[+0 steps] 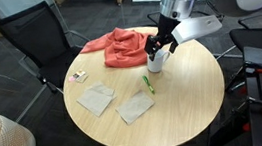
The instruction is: Pick up the pen and put it in the cup
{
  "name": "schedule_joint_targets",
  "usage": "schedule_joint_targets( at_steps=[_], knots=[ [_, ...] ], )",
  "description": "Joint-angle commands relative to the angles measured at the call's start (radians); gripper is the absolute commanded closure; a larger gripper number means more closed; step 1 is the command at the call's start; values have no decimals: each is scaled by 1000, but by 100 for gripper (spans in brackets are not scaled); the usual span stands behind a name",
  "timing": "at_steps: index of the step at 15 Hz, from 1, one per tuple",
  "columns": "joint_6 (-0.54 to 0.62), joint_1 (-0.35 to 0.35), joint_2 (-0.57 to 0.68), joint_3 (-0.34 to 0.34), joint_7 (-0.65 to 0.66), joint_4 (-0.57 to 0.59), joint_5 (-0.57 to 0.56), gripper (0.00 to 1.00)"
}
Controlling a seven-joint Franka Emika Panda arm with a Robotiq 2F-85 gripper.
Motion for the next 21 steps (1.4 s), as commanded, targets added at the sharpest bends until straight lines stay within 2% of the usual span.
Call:
schedule_joint_targets(
  at_steps=[1,9,15,21],
  knots=[
    [0,49,15,-51,-13,4,15,0],
    [-3,58,29,-65,-13,19,17,0],
    [-13,50,170,-98,-61,126,113,0],
    [-34,53,356,-123,-91,283,190,0]
  ],
)
